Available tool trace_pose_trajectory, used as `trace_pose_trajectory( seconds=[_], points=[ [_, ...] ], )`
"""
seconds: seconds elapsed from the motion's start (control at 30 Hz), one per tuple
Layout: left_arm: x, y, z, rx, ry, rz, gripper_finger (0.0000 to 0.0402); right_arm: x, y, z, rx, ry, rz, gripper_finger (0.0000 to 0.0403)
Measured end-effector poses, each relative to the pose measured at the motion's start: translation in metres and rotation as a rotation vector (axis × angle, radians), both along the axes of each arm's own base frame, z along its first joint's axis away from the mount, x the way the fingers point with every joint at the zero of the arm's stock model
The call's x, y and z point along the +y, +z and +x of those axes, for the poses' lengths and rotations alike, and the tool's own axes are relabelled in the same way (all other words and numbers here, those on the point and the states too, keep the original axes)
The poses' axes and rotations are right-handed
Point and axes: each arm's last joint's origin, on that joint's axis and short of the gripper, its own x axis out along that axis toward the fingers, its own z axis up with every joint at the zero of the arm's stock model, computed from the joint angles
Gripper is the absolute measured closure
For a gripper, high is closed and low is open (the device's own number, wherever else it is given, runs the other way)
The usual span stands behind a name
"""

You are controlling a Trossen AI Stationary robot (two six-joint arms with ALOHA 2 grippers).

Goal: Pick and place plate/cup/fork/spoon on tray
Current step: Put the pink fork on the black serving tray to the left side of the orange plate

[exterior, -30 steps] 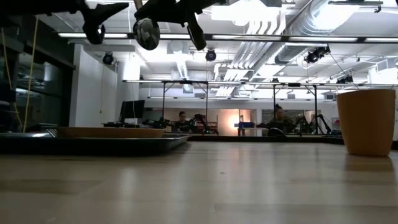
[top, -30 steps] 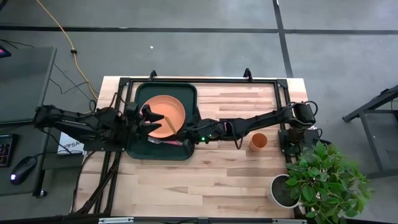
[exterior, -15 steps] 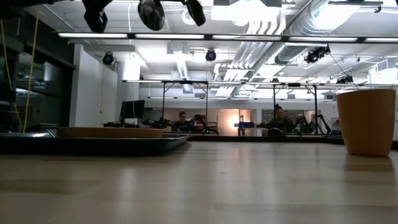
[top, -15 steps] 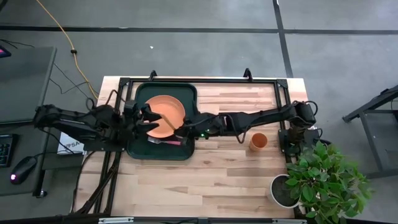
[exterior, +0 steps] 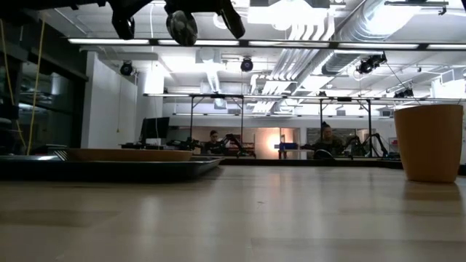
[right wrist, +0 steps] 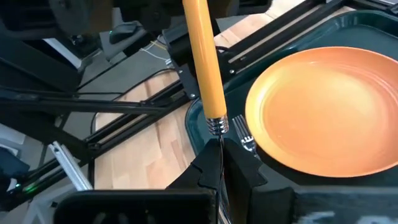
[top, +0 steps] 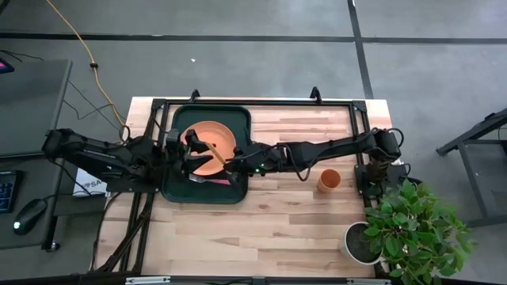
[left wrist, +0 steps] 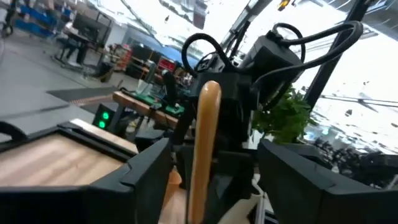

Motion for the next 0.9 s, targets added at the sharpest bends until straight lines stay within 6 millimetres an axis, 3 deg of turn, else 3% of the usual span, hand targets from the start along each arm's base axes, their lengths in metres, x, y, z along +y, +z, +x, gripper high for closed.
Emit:
trace_pose_trajectory(
  seconds=[0.33,0.57,0.73,0.9],
  points=[
    [0.000,-0.001,0.005,-0.002,0.067,0.051,0.0282,-0.001,-0.001,0.000,0.009,-0.008,0.016,0.0403],
    [0.001,-0.001,0.005,0.003,0.084,0.071,0.0384,-0.002,-0.001,0.000,0.009,-0.004,0.016,0.0403],
    [0.001,-0.003,0.003,0.037,0.077,0.071,0.0391,-0.004,-0.001,-0.002,0.033,0.037,0.062,0.0398],
    [0.002,-0.005,-0.005,0.099,0.111,0.103,0.0398,-0.014,0.010,-0.023,0.155,0.014,0.117,0.0339]
  ],
)
